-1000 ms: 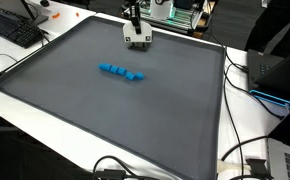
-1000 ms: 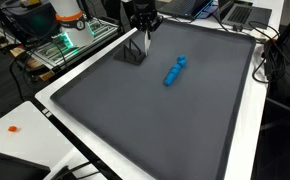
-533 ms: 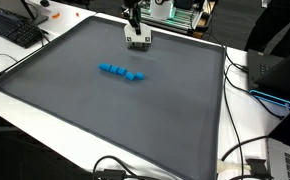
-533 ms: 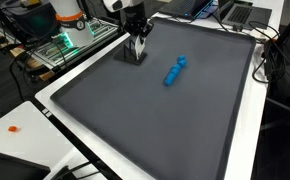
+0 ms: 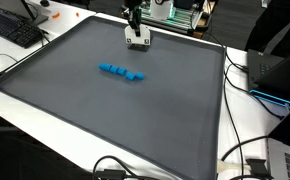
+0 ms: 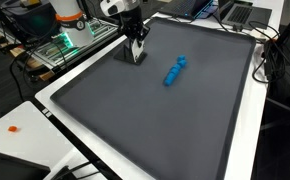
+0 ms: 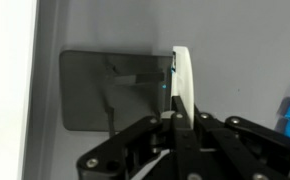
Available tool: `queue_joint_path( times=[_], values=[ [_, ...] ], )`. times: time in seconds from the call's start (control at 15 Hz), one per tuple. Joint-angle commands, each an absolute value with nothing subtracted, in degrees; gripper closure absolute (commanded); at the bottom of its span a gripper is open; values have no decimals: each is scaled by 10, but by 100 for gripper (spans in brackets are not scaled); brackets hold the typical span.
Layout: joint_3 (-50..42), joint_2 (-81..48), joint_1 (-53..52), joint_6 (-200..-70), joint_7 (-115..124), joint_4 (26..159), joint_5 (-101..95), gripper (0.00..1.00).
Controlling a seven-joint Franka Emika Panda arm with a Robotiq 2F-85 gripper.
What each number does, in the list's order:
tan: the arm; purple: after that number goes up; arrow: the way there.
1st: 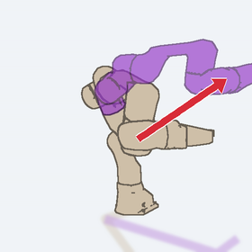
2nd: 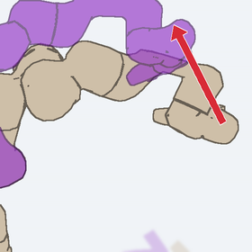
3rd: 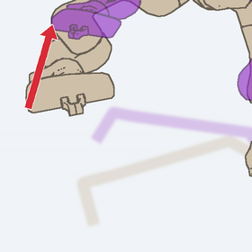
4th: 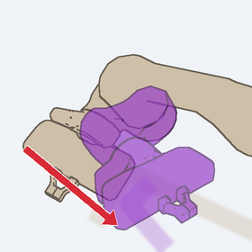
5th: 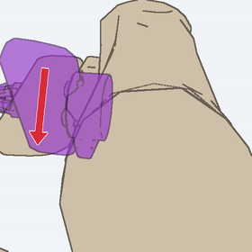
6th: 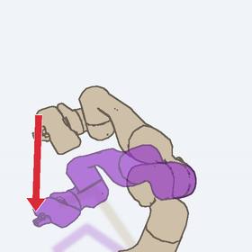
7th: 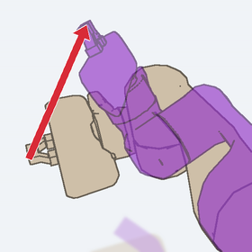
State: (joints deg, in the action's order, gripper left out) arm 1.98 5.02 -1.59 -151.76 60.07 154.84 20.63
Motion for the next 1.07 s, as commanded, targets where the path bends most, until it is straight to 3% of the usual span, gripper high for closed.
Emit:
queue_joint_path(
  times=[0.0, 1.0],
  values=[
    [25, 52, -21, -1552, 596, 1566, 233, 99],
    [34, 19, -28, -1584, 597, 1569, 235, 99]
  ],
)
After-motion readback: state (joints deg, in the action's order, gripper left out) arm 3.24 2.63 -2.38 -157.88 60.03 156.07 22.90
